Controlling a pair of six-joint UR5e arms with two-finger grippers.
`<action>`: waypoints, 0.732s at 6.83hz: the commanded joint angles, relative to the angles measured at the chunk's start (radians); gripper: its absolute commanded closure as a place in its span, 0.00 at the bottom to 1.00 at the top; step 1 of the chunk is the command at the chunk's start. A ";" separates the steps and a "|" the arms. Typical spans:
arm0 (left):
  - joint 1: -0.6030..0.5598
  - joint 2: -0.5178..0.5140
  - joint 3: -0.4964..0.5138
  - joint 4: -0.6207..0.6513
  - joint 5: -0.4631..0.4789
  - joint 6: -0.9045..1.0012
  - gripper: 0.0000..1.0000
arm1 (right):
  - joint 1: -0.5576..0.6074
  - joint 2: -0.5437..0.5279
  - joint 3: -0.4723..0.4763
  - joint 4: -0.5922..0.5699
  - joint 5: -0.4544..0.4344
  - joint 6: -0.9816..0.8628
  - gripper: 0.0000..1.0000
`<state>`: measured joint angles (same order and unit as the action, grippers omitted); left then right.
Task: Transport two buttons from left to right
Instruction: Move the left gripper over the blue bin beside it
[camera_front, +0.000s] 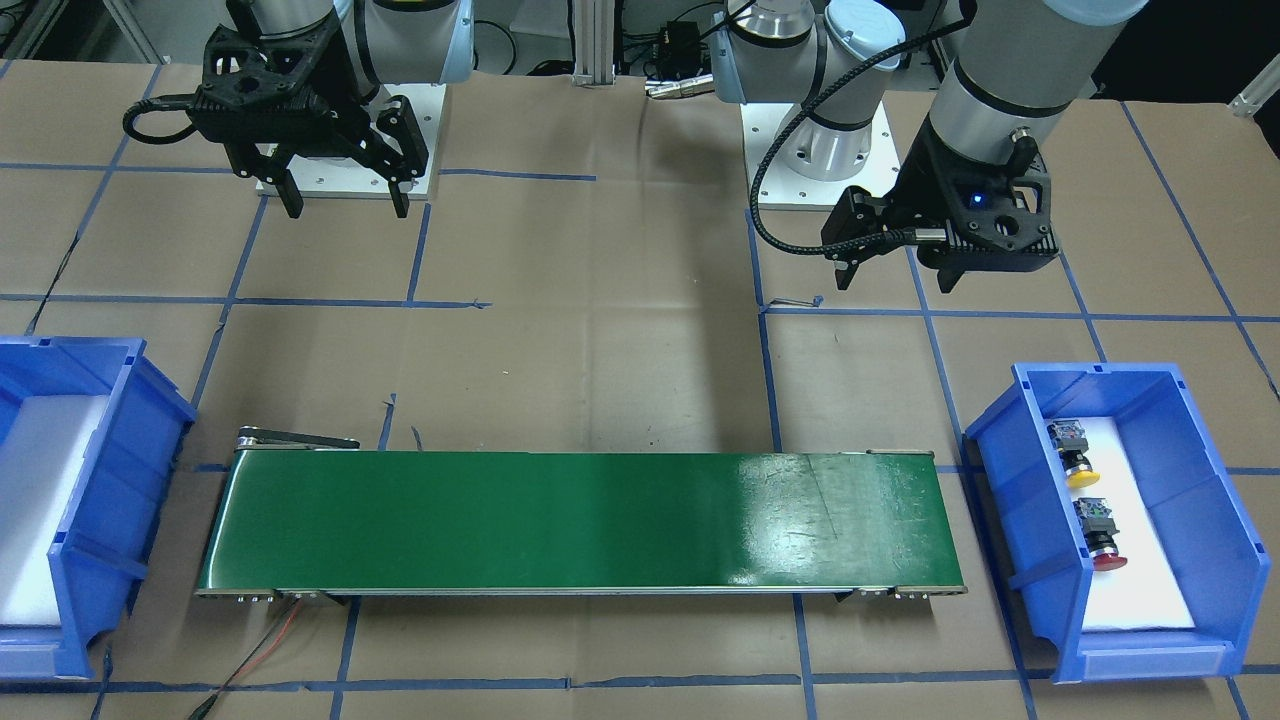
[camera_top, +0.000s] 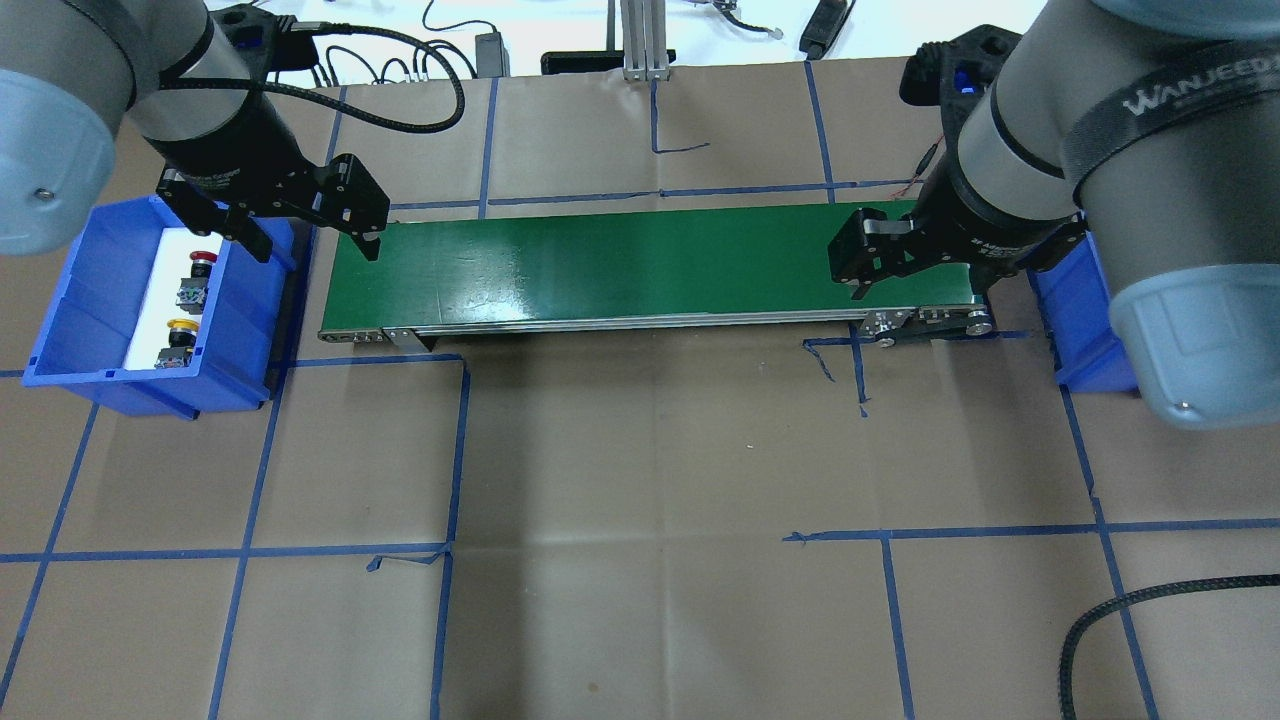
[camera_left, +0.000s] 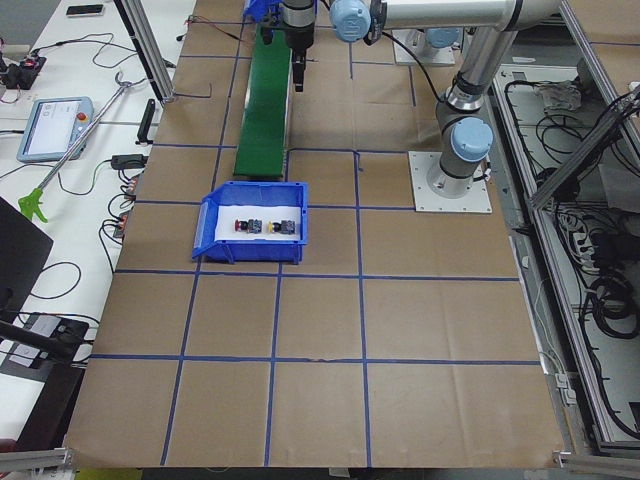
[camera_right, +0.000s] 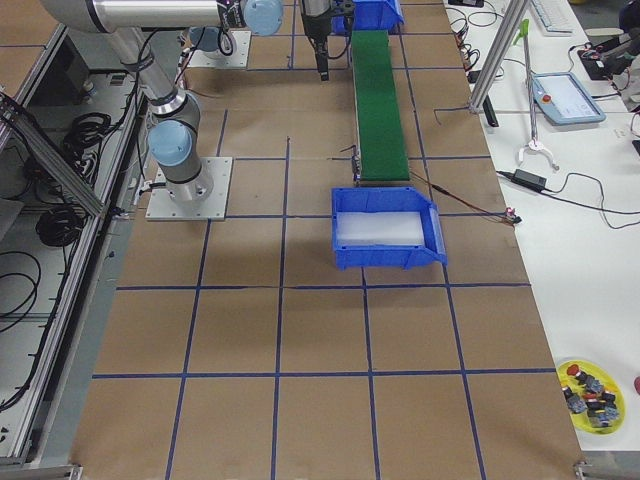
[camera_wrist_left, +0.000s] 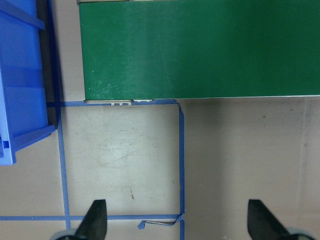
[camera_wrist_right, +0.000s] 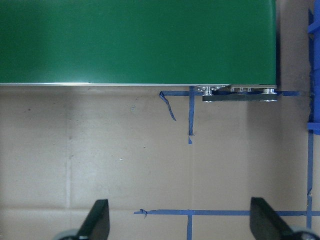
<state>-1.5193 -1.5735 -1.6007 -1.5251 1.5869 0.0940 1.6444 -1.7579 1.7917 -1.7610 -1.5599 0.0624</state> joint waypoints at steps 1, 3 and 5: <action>0.069 0.012 0.004 -0.013 0.005 0.093 0.00 | 0.000 0.000 0.000 0.002 0.000 0.000 0.00; 0.225 0.018 0.007 -0.018 0.001 0.227 0.00 | -0.002 -0.002 0.000 0.003 0.001 0.000 0.00; 0.393 -0.005 0.010 -0.012 0.001 0.333 0.00 | -0.002 -0.002 0.000 0.002 0.001 0.000 0.00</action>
<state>-1.2260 -1.5626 -1.5913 -1.5415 1.5875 0.3485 1.6438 -1.7586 1.7917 -1.7590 -1.5594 0.0629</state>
